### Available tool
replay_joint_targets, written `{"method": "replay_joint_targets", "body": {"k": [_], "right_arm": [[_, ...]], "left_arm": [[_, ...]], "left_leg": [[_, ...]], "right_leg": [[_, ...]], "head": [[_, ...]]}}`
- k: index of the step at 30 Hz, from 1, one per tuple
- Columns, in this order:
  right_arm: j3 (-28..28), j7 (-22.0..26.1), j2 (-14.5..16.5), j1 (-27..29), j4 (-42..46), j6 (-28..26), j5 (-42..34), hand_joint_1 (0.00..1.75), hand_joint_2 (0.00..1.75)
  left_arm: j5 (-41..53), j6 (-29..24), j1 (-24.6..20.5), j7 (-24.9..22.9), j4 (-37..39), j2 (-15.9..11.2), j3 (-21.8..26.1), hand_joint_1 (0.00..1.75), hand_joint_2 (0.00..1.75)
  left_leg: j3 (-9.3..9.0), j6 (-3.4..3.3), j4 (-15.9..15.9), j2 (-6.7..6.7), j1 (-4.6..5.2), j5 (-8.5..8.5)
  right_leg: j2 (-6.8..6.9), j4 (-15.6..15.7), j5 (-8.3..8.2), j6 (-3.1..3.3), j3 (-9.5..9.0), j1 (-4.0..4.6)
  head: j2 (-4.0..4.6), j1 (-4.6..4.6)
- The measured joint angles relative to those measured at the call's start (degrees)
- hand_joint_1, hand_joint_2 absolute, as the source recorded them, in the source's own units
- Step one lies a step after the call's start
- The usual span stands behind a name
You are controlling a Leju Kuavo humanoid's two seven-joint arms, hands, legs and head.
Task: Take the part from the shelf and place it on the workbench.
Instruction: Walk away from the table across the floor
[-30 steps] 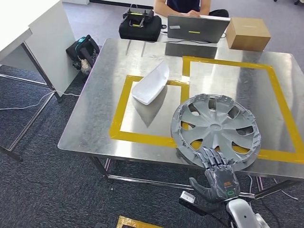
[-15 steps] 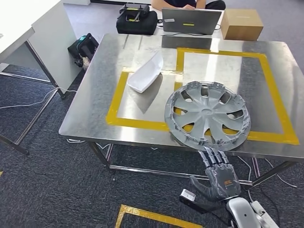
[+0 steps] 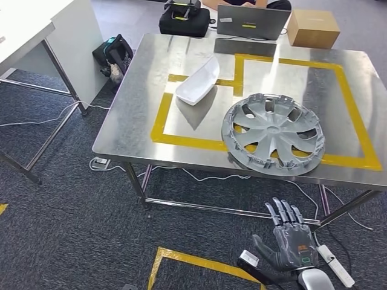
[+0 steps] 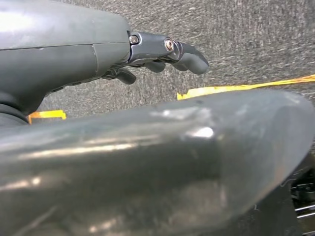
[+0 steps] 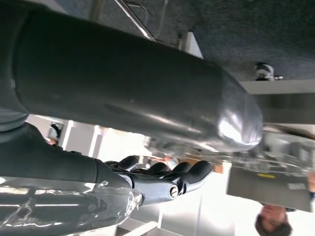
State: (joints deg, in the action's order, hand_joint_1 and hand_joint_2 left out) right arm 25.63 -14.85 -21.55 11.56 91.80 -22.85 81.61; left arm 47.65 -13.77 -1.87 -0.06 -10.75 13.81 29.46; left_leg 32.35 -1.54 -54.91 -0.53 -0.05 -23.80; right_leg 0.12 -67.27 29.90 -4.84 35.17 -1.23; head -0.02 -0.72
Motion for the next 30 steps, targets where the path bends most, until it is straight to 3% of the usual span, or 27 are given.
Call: {"method": "replay_joint_targets", "body": {"k": [2, 4, 6, 7, 9, 11, 12, 13, 14, 16, 18, 19, 20, 21, 22, 23, 24, 26, 27, 28, 29, 30], "right_arm": [[-0.8, -1.7, -1.1, 2.4, 1.7, -1.2, -0.5, 0.0, 0.0], [-1.7, -3.4, -2.2, 5.2, 3.6, -2.5, -0.8, 0.0, 0.0], [-2.4, -4.8, -3.3, 7.8, 5.2, -3.4, -1.1, 0.0, 0.0], [-2.6, -5.5, -3.7, 9.0, 5.9, -3.9, -1.2, 0.0, 0.0], [-3.4, -6.8, -4.6, 11.4, 7.5, -5.0, -1.5, 0.0, 0.0], [-4.2, -7.9, -5.5, 13.9, 8.9, -6.0, -1.6, 0.0, 0.0], [-4.6, -8.2, -5.9, 14.8, 9.4, -6.3, -1.7, 0.0, 0.0], [-4.9, -8.4, -6.2, 15.5, 9.7, -6.5, -1.7, 0.0, 0.0], [-5.1, -8.6, -6.4, 16.1, 10.1, -6.6, -1.7, 0.0, 0.0], [-5.6, -9.0, -6.7, 17.1, 10.8, -6.8, -1.8, 0.0, 0.0], [-6.3, -9.4, -7.0, 18.2, 11.6, -7.1, -1.8, 0.0, 0.0], [-6.6, -9.6, -7.1, 18.7, 12.0, -7.3, -1.9, 0.0, 0.0], [-6.9, -9.7, -7.3, 19.1, 12.3, -7.5, -1.9, 0.0, 0.0], [-7.2, -9.7, -7.5, 19.4, 12.4, -7.6, -2.0, 0.0, 0.0], [-7.3, -9.7, -7.6, 19.8, 12.6, -7.6, -2.0, 0.0, 0.0], [-7.6, -9.8, -7.8, 20.2, 12.8, -7.6, -2.1, 0.0, 0.0], [-7.9, -9.9, -7.9, 20.7, 13.0, -7.6, -2.2, 0.0, 0.0], [-8.4, -10.1, -8.1, 21.3, 13.6, -7.6, -2.3, 0.0, 0.0], [-8.7, -10.2, -8.2, 21.4, 13.8, -7.6, -2.4, 0.0, 0.0], [-8.9, -10.2, -8.2, 21.6, 14.0, -7.6, -2.4, 0.0, 0.0], [-9.2, -10.2, -8.2, 21.8, 14.2, -7.6, -2.4, 0.0, 0.0], [-9.4, -10.2, -8.2, 22.0, 14.3, -7.6, -2.4, 0.0, 0.0]], "left_arm": [[0.5, 0.0, 0.0, 0.0, 0.0, 0.1, 0.0, 0.0, 0.0], [0.9, 0.1, -0.1, 0.0, 0.0, 0.2, 0.0, 0.0, 0.0], [1.2, 0.1, 0.0, 0.0, 0.0, 0.3, 0.0, 0.0, 0.0], [1.3, 0.1, 0.0, 0.0, 0.0, 0.3, 0.0, 0.0, 0.0], [1.6, 0.1, 0.0, 0.1, 0.0, 0.3, 0.0, 0.0, 0.0], [1.8, 0.0, -0.1, 0.1, 0.0, 0.3, 0.0, 0.0, 0.0], [1.8, 0.0, -0.1, 0.1, 0.0, 0.3, 0.0, 0.0, 0.0], [1.8, 0.0, -0.1, 0.1, 0.0, 0.3, 0.0, 0.0, 0.0], [1.8, 0.0, -0.1, 0.2, 0.0, 0.3, 0.0, 0.0, 0.0], [1.8, 0.0, -0.4, 0.2, 0.0, 0.4, 0.0, 0.0, 0.0], [1.9, 0.0, -0.7, 0.3, 0.0, 0.4, 0.0, 0.0, 0.0], [1.8, 0.0, -0.8, 0.4, 0.0, 0.4, 0.0, 0.0, 0.0], [1.8, 0.0, -0.8, 0.4, 0.0, 0.4, 0.0, 0.0, 0.0], [1.8, 0.0, -0.8, 0.4, 0.0, 0.5, 0.1, 0.0, 0.0], [1.7, 0.1, -0.6, 0.4, 0.0, 0.5, 0.1, 0.0, 0.0], [1.7, 0.2, -0.4, 0.4, 0.0, 0.5, 0.2, 0.0, 0.0], [1.7, 0.3, -0.2, 0.4, 0.0, 0.4, 0.2, 0.0, 0.0], [1.7, 0.4, -0.1, 0.4, 0.0, 0.4, 0.3, 0.0, 0.0], [1.7, 0.4, -0.1, 0.5, 0.0, 0.5, 0.3, 0.0, 0.0], [1.7, 0.4, -0.1, 0.5, 0.0, 0.5, 0.3, 0.0, 0.0], [1.7, 0.4, -0.1, 0.5, 0.0, 0.5, 0.3, 0.0, 0.0], [1.7, 0.4, -0.1, 0.6, 0.0, 0.5, 0.3, 0.0, 0.0]], "left_leg": [[0.7, 0.48, -0.5, -0.07, 0.1, 0.38], [1.19, 1.16, -0.8, -0.16, 0.25, 0.92], [1.58, 1.88, -1.0, -0.18, 0.18, 1.39], [1.99, 2.23, -1.6, -0.14, 0.12, 0.7], [3.51, 2.84, -5.5, -0.05, 0.02, -3.62], [5.33, 3.16, -12.8, -0.01, -0.02, -9.27], [5.69, 3.19, -15.9, -0.01, -0.02, -10.61], [5.36, 3.12, -17.5, -0.01, -0.01, -10.51], [4.2, 2.96, -17.3, -0.01, 0.01, -9.27], [-0.66, 2.38, -12.1, -0.01, 0.1, -6.5], [-7.32, 1.7, -3.1, -0.02, 0.35, -6.6], [-9.34, 1.42, 0.1, -0.05, 0.54, -7.12], [-10.24, 1.12, 2.1, -0.07, 0.75, -7.23], [-9.8, 0.75, 2.4, -0.03, 0.82, -6.89], [-9.21, 0.33, 2.4, 0.08, 0.89, -6.19], [-8.64, -0.15, 2.5, 0.24, 0.88, -5.48], [-7.96, -0.54, 2.5, 0.41, 0.83, -4.73], [-6.3, -0.97, 2.5, 0.62, 0.92, -3.26], [-5.34, -1.0, 2.4, 0.67, 0.97, -2.48], [-4.3, -0.97, 2.3, 0.72, 1.01, -1.69], [-3.23, -0.88, 2.1, 0.75, 1.01, -0.95], [-2.12, -0.73, 1.9, 0.76, 0.98, -0.24]], "right_leg": [[-0.1, 8.0, -1.4, 0.04, -5.47, 0.03], [-0.25, 11.4, -1.34, 0.33, -7.49, 0.2], [-0.28, 11.1, -1.88, 1.14, -6.82, 0.26], [-0.23, 11.0, -2.31, 1.67, -6.32, 0.24], [0.01, 11.1, -3.38, 2.75, -5.06, 0.11], [0.24, 11.1, -4.55, 3.22, -3.57, 0.27], [0.3, 11.1, -5.25, 3.28, -2.7, 0.37], [0.31, 11.0, -5.96, 3.29, -1.77, 0.49], [0.29, 11.0, -6.7, 3.27, -0.84, 0.6], [0.2, 11.0, -8.14, 3.09, 0.73, 0.76], [0.21, 10.9, -9.52, 2.65, 1.73, 0.95], [0.25, 11.1, -10.31, 2.37, 2.01, 0.95], [0.3, 11.3, -11.14, 2.04, 2.24, 0.92], [0.3, 11.7, -11.92, 1.74, 2.47, 0.76], [0.26, 11.7, -11.75, 1.46, 2.71, 0.58], [0.21, 10.8, -10.17, 1.2, 3.16, 0.46], [0.15, 8.6, -7.42, 0.97, 3.79, 0.39], [0.11, 1.0, -0.74, 0.62, 5.2, 0.39], [0.11, -2.8, 0.96, 0.51, 5.48, 0.4], [0.11, -5.4, 1.12, 0.46, 5.19, 0.4], [0.11, -6.2, -0.04, 0.42, 4.1, 0.4], [0.11, -4.8, -1.79, 0.39, 1.95, 0.4]], "head": [[0.0, -0.01], [0.0, -0.04], [0.0, -0.06], [0.0, -0.12], [0.0, -0.39], [0.0, -0.62], [0.0, -0.66], [0.0, -0.66], [0.0, -0.68], [0.0, -0.68], [0.0, -0.63], [0.0, -0.59], [0.0, -0.57], [0.0, -0.55], [0.0, -0.6], [0.0, -0.56], [0.0, -0.45], [0.0, -0.17], [0.0, -0.1], [0.0, -0.08], [0.0, -0.08], [0.0, -0.1]]}}
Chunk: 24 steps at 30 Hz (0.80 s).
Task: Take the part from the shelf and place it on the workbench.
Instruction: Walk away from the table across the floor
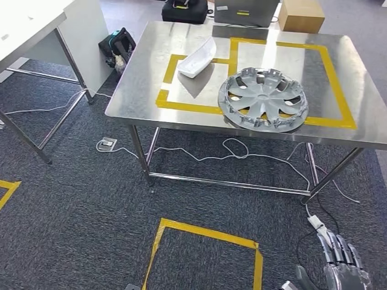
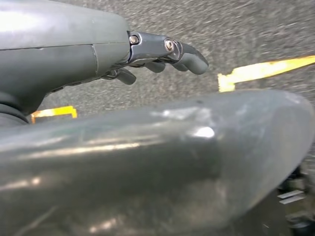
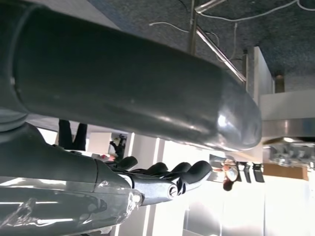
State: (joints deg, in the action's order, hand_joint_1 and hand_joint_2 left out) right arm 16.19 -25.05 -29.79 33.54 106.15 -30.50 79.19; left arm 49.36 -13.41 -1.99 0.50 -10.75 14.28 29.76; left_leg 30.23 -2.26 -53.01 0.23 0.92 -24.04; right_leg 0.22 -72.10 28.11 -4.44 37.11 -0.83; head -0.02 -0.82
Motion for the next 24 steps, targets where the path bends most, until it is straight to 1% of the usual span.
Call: {"method": "replay_joint_targets", "body": {"k": [1, 2, 3, 4, 5, 6, 7, 8, 9, 10, 11, 12, 13, 14, 15, 16, 17, 18, 19, 20, 21, 22, 23, 24], "right_arm": [[-0.2, 0.0, 0.0, 0.1, 0.2, 0.0, 0.0, 0.0, 0.0], [-0.4, 0.0, 0.0, 0.1, 0.5, 0.0, 0.0, 0.0, 0.0], [-0.6, 0.0, -0.1, 0.1, 0.7, 0.0, 0.0, 0.0, 0.0], [-0.7, 0.1, -0.1, 0.1, 0.9, -0.1, 0.0, 0.0, 0.0], [-0.9, 0.2, -0.1, 0.2, 1.1, -0.1, 0.0, 0.0, 0.0], [-1.1, 0.5, -0.1, 0.3, 1.2, -0.2, -0.1, 0.0, 0.0], [-1.2, 0.8, -0.1, 0.4, 1.2, -0.2, -0.1, 0.0, 0.0], [-1.3, 1.1, -0.1, 0.4, 1.2, -0.2, -0.3, 0.0, 0.0], [-1.3, 1.4, -0.1, 0.4, 1.2, -0.2, -0.4, 0.0, 0.0], [-1.4, 1.7, 0.0, 0.4, 1.2, -0.2, -0.6, 0.0, 0.0], [-1.4, 2.2, 0.0, 0.4, 1.2, -0.2, -0.9, 0.0, 0.0], [-1.6, 2.7, 0.1, 0.4, 1.1, -0.3, -1.2, 0.0, 0.0], [-1.7, 3.2, 0.3, 0.3, 1.0, -0.3, -1.5, 0.0, 0.0], [-1.9, 3.7, 0.6, 0.3, 0.9, -0.3, -1.7, 0.0, 0.0], [-2.1, 4.1, 0.8, 0.3, 0.7, -0.3, -2.0, 0.0, 0.0], [-2.4, 4.6, 1.1, 0.3, 0.6, -0.4, -2.2, 0.0, 0.0], [-2.7, 5.0, 1.5, 0.4, 0.4, -0.4, -2.4, 0.0, 0.0], [-3.0, 5.5, 1.7, 0.4, 0.3, -0.5, -2.6, 0.0, 0.0], [-3.3, 5.7, 2.0, 0.4, 0.2, -0.5, -2.7, 0.0, 0.0], [-3.5, 5.9, 2.2, 0.4, 0.1, -0.6, -2.8, 0.0, 0.0], [-3.7, 6.0, 2.3, 0.4, -0.1, -0.7, -2.9, 0.0, 0.0], [-3.9, 6.0, 2.4, 0.4, -0.2, -0.7, -3.0, 0.0, 0.0], [-4.1, 6.0, 2.6, 0.5, -0.3, -0.7, -3.0, 0.0, 0.0], [-4.2, 6.1, 2.7, 0.5, -0.4, -0.7, -3.2, 0.0, 0.0]], "left_arm": [[0.0, 0.0, 0.0, 0.0, 0.0, 0.0, 0.0, 0.0, 0.0], [0.0, 0.0, -0.1, 0.0, 0.0, 0.1, 0.0, 0.0, 0.0], [0.0, 0.0, -0.1, 0.1, 0.0, 0.1, 0.1, 0.0, 0.0], [0.0, -0.1, -0.1, 0.1, 0.0, 0.1, 0.1, 0.0, 0.0], [0.1, -0.1, -0.1, 0.1, 0.0, 0.1, 0.1, 0.0, 0.0], [0.1, -0.2, -0.1, 0.1, 0.0, 0.1, 0.1, 0.0, 0.0], [0.1, -0.3, 0.0, 0.2, 0.0, 0.1, 0.1, 0.0, 0.0], [0.1, -0.3, 0.0, 0.2, 0.0, 0.1, 0.2, 0.0, 0.0], [0.1, -0.3, 0.1, 0.1, 0.0, 0.0, 0.2, 0.0, 0.0], [0.2, -0.4, 0.0, 0.1, 0.0, 0.0, 0.2, 0.0, 0.0], [0.3, -0.5, 0.0, 0.0, 0.0, 0.0, 0.2, 0.0, 0.0], [0.4, -0.8, 0.0, -0.2, 0.0, 0.0, 0.3, 0.0, 0.0], [0.5, -1.1, 0.0, -0.6, 0.0, 0.0, 0.3, 0.0, 0.0], [0.6, -1.4, 0.0, -0.9, 0.0, 0.0, 0.3, 0.0, 0.0], [0.7, -1.6, 0.0, -1.3, 0.0, 0.0, 0.3, 0.0, 0.0], [0.9, -1.8, 0.0, -1.5, 0.0, 0.0, 0.3, 0.0, 0.0], [1.0, -1.9, 0.0, -1.7, 0.0, -0.1, 0.3, 0.0, 0.0], [1.1, -2.0, -0.1, -1.8, 0.0, -0.1, 0.3, 0.0, 0.0], [1.2, -2.1, -0.2, -1.8, 0.0, 0.0, 0.3, 0.0, 0.0], [1.2, -2.1, -0.2, -1.9, 0.0, 0.0, 0.3, 0.0, 0.0], [1.2, -2.1, -0.2, -1.9, 0.0, 0.0, 0.3, 0.0, 0.0], [1.2, -2.1, -0.2, -1.9, 0.0, 0.0, 0.3, 0.0, 0.0], [1.2, -2.1, -0.1, -1.9, 0.0, 0.0, 0.3, 0.0, 0.0], [1.2, -2.1, 0.0, -2.0, 0.0, 0.0, 0.4, 0.0, 0.0]], "left_leg": [[1.03, 0.21, -0.4, 0.0, -0.03, 0.62], [1.95, 0.47, -0.8, -0.03, -0.01, 1.14], [2.69, 0.76, -1.2, -0.04, 0.05, 1.68], [3.17, 1.01, -1.5, -0.06, 0.11, 2.2], [3.51, 1.28, -1.7, -0.07, 0.13, 2.72], [3.81, 1.56, -1.8, -0.1, 0.12, 3.22], [4.17, 1.88, -2.0, -0.14, 0.06, 2.98], [4.68, 2.26, -2.9, -0.18, -0.01, 1.69], [5.44, 2.63, -4.9, -0.22, -0.07, -0.7], [6.32, 2.96, -8.0, -0.23, -0.17, -3.82], [7.23, 3.2, -11.8, -0.23, -0.25, -6.64], [7.96, 3.35, -15.6, -0.23, -0.32, -8.28], [8.2, 3.41, -18.3, -0.23, -0.37, -8.39], [7.74, 3.39, -19.4, -0.22, -0.39, -7.19], [6.31, 3.3, -18.4, -0.22, -0.41, -5.36], [3.89, 3.15, -15.4, -0.22, -0.43, -3.87], [0.68, 2.95, -11.3, -0.22, -0.41, -3.16], [-2.3, 2.69, -7.0, -0.23, -0.4, -3.39], [-4.38, 2.4, -3.6, -0.25, -0.38, -4.16], [-5.35, 2.07, -1.7, -0.27, -0.31, -4.83], [-5.3, 1.65, -1.0, -0.28, -0.31, -5.19], [-4.99, 1.2, -0.9, -0.25, -0.33, -5.12], [-4.74, 0.73, -0.9, -0.2, -0.36, -4.81], [-4.51, 0.3, -0.9, -0.12, -0.42, -4.46]], "right_leg": [[-0.03, 3.4, -1.16, -0.03, -3.18, -0.02], [-0.06, 8.2, -1.14, -0.03, -7.01, 0.0], [-0.12, 12.9, -0.24, 0.12, -10.37, 0.05], [-0.17, 16.3, 0.89, 0.34, -12.48, 0.13], [-0.19, 18.1, 1.66, 0.66, -13.29, 0.27], [-0.15, 18.3, 1.65, 1.14, -12.87, 0.27], [-0.07, 18.1, 1.2, 1.64, -12.11, 0.25], [0.0, 18.0, 0.71, 2.21, -11.41, 0.2], [0.05, 18.0, 0.11, 2.74, -10.6, 0.11], [0.07, 18.0, -0.49, 3.11, -9.79, 0.11], [0.07, 18.0, -1.09, 3.31, -8.95, 0.13], [0.09, 17.9, -1.74, 3.38, -8.12, 0.15], [0.12, 17.9, -2.37, 3.37, -7.4, 0.17], [0.14, 17.7, -2.99, 3.29, -6.69, 0.17], [0.15, 17.6, -3.59, 3.16, -5.97, 0.17], [0.12, 17.3, -4.16, 2.95, -5.32, 0.17], [0.09, 17.1, -4.63, 2.7, -4.66, 0.24], [0.07, 16.8, -5.04, 2.41, -4.08, 0.33], [0.08, 16.4, -5.43, 2.09, -3.55, 0.43], [0.11, 16.2, -5.8, 1.77, -3.11, 0.5], [0.14, 16.0, -6.17, 1.45, -2.77, 0.46], [0.12, 15.8, -6.25, 1.16, -2.36, 0.37], [0.08, 14.9, -5.6, 0.91, -1.88, 0.28], [0.03, 13.0, -4.17, 0.66, -1.04, 0.22]], "head": [[0.0, 0.01], [0.0, 0.03], [0.0, 0.02], [0.0, 0.03], [0.0, 0.01], [0.0, 0.03], [0.0, 0.08], [0.0, 0.04], [0.0, -0.04], [0.0, -0.16], [0.0, -0.26], [0.0, -0.31], [0.0, -0.29], [0.0, -0.3], [0.0, -0.3], [0.0, -0.3], [0.0, -0.32], [0.0, -0.31], [0.0, -0.28], [0.0, -0.24], [0.0, -0.21], [0.0, -0.19], [0.0, -0.11], [0.0, -0.03]]}}
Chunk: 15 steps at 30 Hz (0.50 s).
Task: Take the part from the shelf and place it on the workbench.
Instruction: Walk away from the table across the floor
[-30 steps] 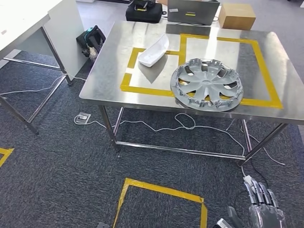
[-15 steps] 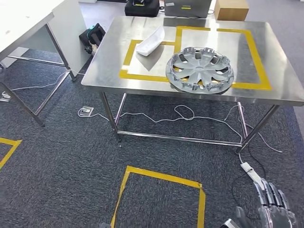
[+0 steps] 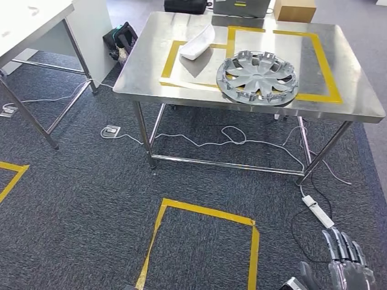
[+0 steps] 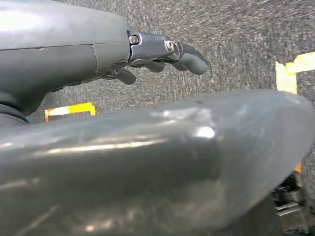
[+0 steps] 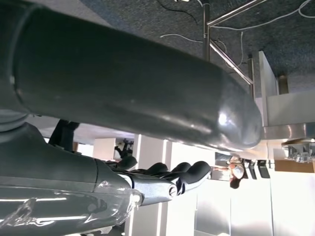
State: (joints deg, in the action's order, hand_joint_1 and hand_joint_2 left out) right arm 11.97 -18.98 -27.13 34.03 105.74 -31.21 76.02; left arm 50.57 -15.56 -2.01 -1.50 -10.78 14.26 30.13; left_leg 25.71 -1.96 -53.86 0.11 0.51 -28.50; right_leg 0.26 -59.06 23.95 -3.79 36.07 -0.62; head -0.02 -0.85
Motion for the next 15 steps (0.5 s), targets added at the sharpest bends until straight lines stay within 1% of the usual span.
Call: {"method": "replay_joint_targets", "body": {"k": [1, 2, 3, 4, 5, 6, 7, 8, 9, 10, 11, 13, 14, 15], "right_arm": [[-0.1, 0.1, 0.1, 0.0, -0.2, 0.0, -0.2, 0.0, 0.0], [-0.3, 0.3, 0.3, 0.0, -0.4, 0.0, -0.5, 0.0, 0.0], [-0.4, 0.4, 0.5, 0.0, -0.7, 0.0, -0.8, 0.0, 0.0], [-0.6, 0.6, 0.8, 0.0, -1.0, 0.0, -1.0, 0.0, 0.0], [-0.8, 0.8, 1.0, 0.0, -1.2, 0.0, -1.1, 0.0, 0.0], [-1.0, 0.9, 1.1, 0.0, -1.4, 0.0, -1.2, 0.0, 0.0], [-1.1, 0.9, 1.2, 0.0, -1.6, 0.0, -1.2, 0.0, 0.0], [-1.3, 1.0, 1.3, -0.1, -1.7, -0.1, -1.2, 0.0, 0.0], [-1.4, 1.0, 1.4, -0.1, -1.9, -0.3, -1.1, 0.0, 0.0], [-1.6, 1.1, 1.6, -0.2, -2.0, -0.5, -0.9, 0.0, 0.0], [-1.8, 1.1, 1.8, -0.2, -2.2, -0.8, -0.8, 0.0, 0.0], [-2.2, 1.2, 2.3, -0.2, -2.5, -1.2, -0.5, 0.0, 0.0], [-2.4, 1.2, 2.6, -0.2, -2.7, -1.3, -0.5, 0.0, 0.0], [-2.5, 1.2, 2.7, -0.2, -2.8, -1.3, -0.4, 0.0, 0.0]], "left_arm": [[0.0, 0.0, 0.0, -0.1, 0.0, 0.0, 0.0, 0.0, 0.0], [0.1, 0.0, 0.0, -0.1, 0.0, 0.0, 0.0, 0.0, 0.0], [0.1, 0.0, 0.1, -0.2, 0.0, 0.0, 0.0, 0.0, 0.0], [0.2, 0.0, 0.1, -0.3, 0.0, 0.0, 0.0, 0.0, 0.0], [0.2, 0.1, 0.1, -0.4, 0.0, 0.0, 0.0, 0.0, 0.0], [0.3, 0.1, 0.1, -0.4, 0.0, 0.0, 0.1, 0.0, 0.0], [0.3, 0.1, 0.1, -0.4, 0.0, 0.0, 0.1, 0.0, 0.0], [0.3, 0.1, 0.1, -0.4, 0.0, 0.0, 0.1, 0.0, 0.0], [0.3, 0.1, 0.1, -0.4, 0.0, 0.0, 0.1, 0.0, 0.0], [0.4, 0.2, 0.0, -0.4, 0.0, 0.1, 0.1, 0.0, 0.0], [0.4, 0.3, 0.0, -0.5, 0.0, 0.1, 0.2, 0.0, 0.0], [0.4, 0.4, 0.0, -0.5, 0.0, 0.0, 0.3, 0.0, 0.0], [0.4, 0.4, 0.0, -0.5, 0.0, 0.0, 0.3, 0.0, 0.0], [0.4, 0.4, 0.0, -0.5, 0.0, 0.0, 0.4, 0.0, 0.0]], "left_leg": [[0.29, -0.3, 0.0, 0.08, 0.02, 0.35], [0.65, -0.49, 0.0, 0.12, 0.1, 0.69], [1.04, -0.58, 0.0, 0.15, 0.22, 1.02], [1.4, -0.63, -0.1, 0.16, 0.34, 1.33], [1.69, -0.64, -0.1, 0.17, 0.46, 1.6], [1.88, -0.62, -0.1, 0.16, 0.56, 1.81], [1.97, -0.55, -0.1, 0.15, 0.63, 1.97], [2.02, -0.42, -0.1, 0.14, 0.75, 2.11], [2.09, -0.24, -0.2, 0.13, 0.88, 2.22], [2.24, -0.14, -0.3, 0.12, 1.0, 2.27], [2.45, -0.37, -0.5, 0.13, 1.12, 2.33], [2.88, -1.06, -0.6, 0.13, 1.16, 2.59], [3.03, -1.28, -0.6, 0.13, 1.13, 2.81], [3.15, -1.14, -0.5, 0.13, 1.08, 3.04]], "right_leg": [[-0.05, -3.2, 2.12, -0.23, 1.29, -0.03], [-0.05, -7.3, 4.48, -0.42, 2.73, -0.03], [-0.05, -11.1, 6.34, -0.54, 3.98, -0.03], [-0.05, -13.5, 7.33, -0.57, 4.53, -0.03], [-0.05, -13.6, 7.23, -0.5, 3.87, -0.02], [-0.05, -11.3, 6.14, -0.33, 1.93, 0.01], [-0.05, -7.4, 4.64, -0.13, -0.83, 0.05], [-0.05, -2.8, 3.59, 0.11, -3.74, 0.14], [-0.07, 0.7, 2.89, 0.41, -5.86, 0.24], [-0.09, 2.9, 2.66, 0.61, -7.04, 0.3], [-0.12, 3.8, 2.71, 0.67, -7.46, 0.35], [-0.15, 3.9, 2.28, 0.72, -7.31, 0.41], [-0.14, 3.9, 2.15, 0.77, -7.18, 0.48], [-0.14, 3.9, 2.04, 0.94, -7.01, 0.56]], "head": [[0.0, 0.11], [0.0, 0.19], [0.0, 0.22], [0.0, 0.21], [0.0, 0.21], [0.0, 0.2], [0.0, 0.2], [0.0, 0.2], [0.0, 0.16], [0.0, 0.14], [0.0, 0.11], [0.0, 0.08], [0.0, 0.08], [0.0, 0.06]]}}
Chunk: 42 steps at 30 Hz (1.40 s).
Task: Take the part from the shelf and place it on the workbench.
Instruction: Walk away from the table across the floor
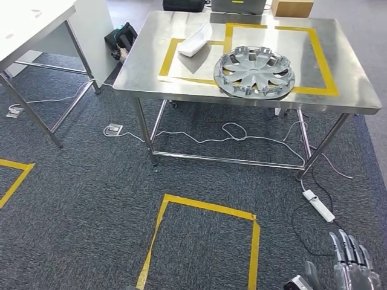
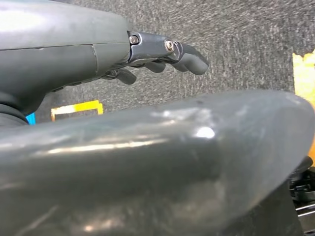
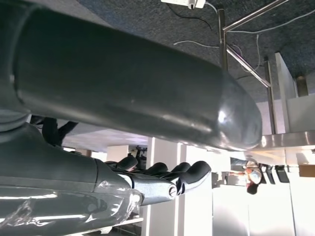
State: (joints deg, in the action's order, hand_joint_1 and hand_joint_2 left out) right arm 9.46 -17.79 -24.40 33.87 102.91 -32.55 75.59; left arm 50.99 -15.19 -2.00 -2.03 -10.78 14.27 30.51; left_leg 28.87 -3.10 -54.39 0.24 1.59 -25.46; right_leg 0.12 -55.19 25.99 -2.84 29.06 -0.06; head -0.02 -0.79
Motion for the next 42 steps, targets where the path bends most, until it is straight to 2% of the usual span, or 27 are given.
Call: {"method": "replay_joint_targets", "body": {"k": [3, 5, 11, 13, 14, 15, 17, 18, 19, 20, 21, 22, 23, 24, 25, 27, 29, 30, 32, 33, 34, 35, 36, 38, 39, 40, 42], "right_arm": [[-0.3, 0.1, 0.4, 0.0, -0.4, -0.1, 0.2, 0.0, 0.0], [-0.7, 0.5, 0.8, -0.1, -0.7, -0.4, 0.7, 0.0, 0.0], [-5.1, 5.1, 5.2, -0.5, -3.4, -2.6, 2.8, 0.0, 0.0], [-7.0, 6.3, 6.4, -0.5, -4.2, -2.9, 2.8, 0.0, 0.0], [-7.8, 6.6, 6.8, -0.5, -4.5, -3.0, 2.8, 0.0, 0.0], [-8.4, 6.8, 7.2, -0.5, -4.8, -3.1, 2.8, 0.0, 0.0], [-9.3, 7.0, 7.9, -0.5, -5.5, -3.3, 2.8, 0.0, 0.0], [-9.6, 7.0, 8.2, -0.5, -5.8, -3.3, 2.8, 0.0, 0.0], [-9.8, 7.0, 8.4, -0.5, -6.1, -3.3, 2.8, 0.0, 0.0], [-10.1, 7.0, 8.6, -0.5, -6.3, -3.3, 2.8, 0.0, 0.0], [-10.3, 7.2, 8.7, -0.5, -6.5, -3.3, 2.8, 0.0, 0.0], [-10.6, 7.6, 9.0, -0.6, -6.7, -3.2, 2.9, 0.0, 0.0], [-11.0, 8.2, 9.4, -0.6, -6.9, -3.2, 3.0, 0.0, 0.0], [-11.5, 9.1, 9.9, -0.6, -7.1, -3.1, 3.2, 0.0, 0.0], [-12.1, 10.1, 10.6, -0.7, -7.4, -3.1, 3.3, 0.0, 0.0], [-13.5, 12.0, 12.0, -1.0, -8.0, -3.1, 3.6, 0.0, 0.0], [-15.5, 14.4, 13.6, -1.6, -8.9, -3.1, 3.9, 0.0, 0.0], [-16.7, 15.9, 14.6, -2.0, -9.5, -3.1, 4.1, 0.0, 0.0], [-19.3, 19.4, 16.8, -2.8, -11.2, -2.7, 4.4, 0.0, 0.0], [-20.9, 21.4, 18.0, -3.4, -12.3, -2.5, 4.5, 0.0, 0.0], [-22.6, 23.6, 19.3, -4.1, -13.6, -2.3, 4.7, 0.0, 0.0], [-24.5, 25.8, 20.6, -5.1, -15.1, -2.1, 4.9, 0.0, 0.0], [-26.4, 27.9, 21.9, -6.1, -16.6, -2.2, 5.1, 0.0, 0.0], [-29.9, 30.8, 24.2, -7.5, -19.2, -2.4, 5.6, 0.0, 0.0], [-31.5, 31.7, 25.0, -8.0, -20.2, -2.5, 5.8, 0.0, 0.0], [-32.9, 32.4, 25.8, -8.4, -21.0, -2.5, 6.0, 0.0, 0.0], [-35.1, 33.2, 26.9, -9.2, -22.2, -2.6, 6.2, 0.0, 0.0]], "left_arm": [[0.0, 0.0, 0.0, 0.0, 0.0, 0.0, 0.1, 0.0, 0.0], [0.1, 0.1, 0.0, 0.0, 0.0, 0.0, 0.1, 0.0, 0.0], [0.6, 0.3, 0.0, 0.0, 0.0, -0.1, 0.2, 0.0, 0.0], [0.6, 0.3, 0.0, 0.0, 0.0, 0.0, 0.3, 0.0, 0.0], [0.6, 0.3, 0.0, 0.0, 0.0, 0.0, 0.3, 0.0, 0.0], [0.6, 0.3, 0.0, 0.0, 0.0, 0.1, 0.3, 0.0, 0.0], [0.6, 0.3, 0.0, 0.0, 0.0, 0.1, 0.3, 0.0, 0.0], [0.6, 0.3, 0.0, 0.0, 0.0, 0.1, 0.3, 0.0, 0.0], [0.6, 0.3, 0.1, 0.0, 0.0, 0.1, 0.3, 0.0, 0.0], [0.6, 0.3, 0.1, -0.1, 0.0, 0.1, 0.3, 0.0, 0.0], [0.7, 0.3, 0.1, -0.1, 0.0, 0.1, 0.3, 0.0, 0.0], [0.7, 0.4, 0.0, -0.1, 0.0, 0.1, 0.3, 0.0, 0.0], [0.7, 0.4, -0.1, -0.1, 0.0, 0.1, 0.3, 0.0, 0.0], [0.8, 0.4, -0.2, -0.1, 0.0, 0.0, 0.3, 0.0, 0.0], [0.9, 0.4, -0.2, -0.1, 0.0, 0.0, 0.3, 0.0, 0.0], [1.1, 0.4, -0.1, -0.1, 0.0, 0.0, 0.4, 0.0, 0.0], [1.3, 0.5, 0.0, -0.2, 0.0, 0.0, 0.4, 0.0, 0.0], [1.4, 0.6, 0.0, -0.2, 0.0, 0.0, 0.4, 0.0, 0.0], [1.7, 0.7, -0.1, -0.2, 0.0, 0.0, 0.4, 0.0, 0.0], [1.8, 0.8, 0.0, -0.2, 0.0, 0.0, 0.4, 0.0, 0.0], [1.9, 0.8, 0.0, -0.2, 0.0, 0.0, 0.4, 0.0, 0.0], [2.1, 0.9, 0.1, -0.2, 0.0, -0.1, 0.4, 0.0, 0.0], [2.3, 0.9, 0.1, -0.2, 0.0, -0.1, 0.4, 0.0, 0.0], [2.5, 0.9, -0.1, -0.2, 0.0, -0.1, 0.4, 0.0, 0.0], [2.5, 0.9, -0.2, -0.2, 0.0, 0.0, 0.4, 0.0, 0.0], [2.5, 1.0, -0.2, -0.2, 0.0, 0.0, 0.4, 0.0, 0.0], [2.6, 1.0, -0.2, -0.2, 0.0, 0.0, 0.5, 0.0, 0.0]], "left_leg": [[0.36, 0.77, 0.2, -0.01, -0.25, 0.42], [0.66, 1.05, 0.1, -0.01, -0.31, 0.47], [1.07, 0.91, 0.0, -0.03, -0.13, 0.58], [0.99, 0.71, 0.5, 0.0, -0.41, 1.08], [0.99, 0.59, 0.8, 0.02, -0.61, 1.33], [1.03, 0.52, 0.9, 0.05, -0.8, 1.52], [1.39, 0.47, 0.9, 0.06, -0.86, 1.63], [1.52, 0.52, 0.9, 0.06, -0.87, 1.68], [1.61, 0.61, 0.8, 0.05, -0.92, 1.72], [1.63, 0.78, 0.7, -0.18, -1.0, 1.76], [1.62, 1.05, 0.6, -0.48, -1.14, 1.76], [1.67, 1.4, 0.4, -0.81, -1.25, 1.75], [1.83, 1.81, 0.2, -1.25, -1.28, 1.72], [2.02, 2.21, -0.1, -1.54, -1.27, 1.74], [2.25, 2.55, -0.3, -1.85, -1.23, 1.82], [2.66, 3.13, -0.5, -2.44, -1.33, 2.04], [3.74, 3.68, -2.4, -2.11, -1.43, 0.66], [4.98, 3.92, -5.0, -1.73, -1.45, -1.05], [8.52, 4.2, -12.8, -1.1, -1.47, -5.19], [9.97, 4.23, -16.1, -1.02, -1.48, -6.39], [10.54, 4.19, -17.6, -0.96, -1.49, -6.52], [10.04, 4.09, -16.9, -0.86, -1.48, -5.6], [8.45, 3.95, -14.1, -0.48, -1.47, -3.85], [4.19, 3.65, -6.1, 2.11, -1.29, -0.69], [2.8, 3.47, -3.3, 3.23, -1.2, 0.06], [2.18, 3.28, -1.8, 3.95, -1.09, 0.19], [2.36, 2.73, -1.5, 2.99, -1.04, 0.07]], "right_leg": [[0.05, -0.1, -0.24, 0.39, 0.45, 0.25], [0.05, -0.1, -0.4, 0.47, 0.7, 0.3], [0.09, -0.1, -0.76, 0.01, 0.87, 0.07], [0.05, -0.8, -0.19, -0.35, 1.4, 0.04], [0.01, -2.3, 0.95, -0.6, 2.16, 0.03], [-0.03, -5.2, 2.74, -0.88, 3.48, -0.06], [-0.03, -13.1, 6.83, -1.47, 6.92, -0.36], [-0.02, -16.2, 7.91, -1.72, 8.16, -0.54], [-0.01, -17.1, 7.87, -1.94, 8.43, -0.71], [-0.03, -15.6, 6.7, -2.14, 7.48, -0.89], [-0.24, -11.8, 4.74, -2.36, 5.38, -1.11], [-1.03, -7.3, 3.17, -2.63, 2.93, -1.38], [-1.74, -3.6, 2.02, -2.54, 0.9, -1.53], [-2.28, -1.2, 1.51, -2.23, -0.35, -1.59], [-2.53, -0.4, 1.64, -1.73, -0.69, -1.51], [-1.7, -0.8, 1.56, -0.47, -0.49, -1.28], [-0.87, -0.9, 1.26, 0.41, -0.4, -1.29], [-0.38, -0.9, 1.09, 0.74, -0.29, -1.31], [0.61, -0.9, 0.95, 1.1, 0.04, -1.16], [1.14, -0.9, 0.92, 1.17, 0.17, -1.09], [1.64, -0.9, 0.91, 1.2, 0.25, -1.04], [2.13, -1.0, 0.91, 1.2, 0.27, -1.01], [2.65, -1.0, 0.92, 1.19, 0.2, -0.99], [3.63, -1.1, 1.13, 0.91, -0.01, -0.75], [4.15, -1.2, 1.29, 0.68, 0.0, -0.55], [4.68, -1.2, 1.45, 0.42, -0.01, -0.34], [5.82, -1.1, 1.67, -0.04, -0.26, -0.24]], "head": [[0.0, 0.02], [0.0, 0.02], [0.0, 0.01], [0.0, 0.1], [0.0, 0.24], [0.0, 0.39], [0.0, 0.61], [0.0, 0.61], [0.0, 0.61], [0.0, 0.6], [0.0, 0.6], [0.0, 0.62], [0.0, 0.62], [0.0, 0.6], [0.0, 0.59], [0.0, 0.55], [0.0, 0.48], [0.0, 0.4], [0.0, 0.27], [0.0, 0.28], [0.0, 0.27], [0.0, 0.27], [0.0, 0.27], [0.0, 0.14], [0.0, 0.12], [0.0, 0.13], [0.0, 0.25]]}}
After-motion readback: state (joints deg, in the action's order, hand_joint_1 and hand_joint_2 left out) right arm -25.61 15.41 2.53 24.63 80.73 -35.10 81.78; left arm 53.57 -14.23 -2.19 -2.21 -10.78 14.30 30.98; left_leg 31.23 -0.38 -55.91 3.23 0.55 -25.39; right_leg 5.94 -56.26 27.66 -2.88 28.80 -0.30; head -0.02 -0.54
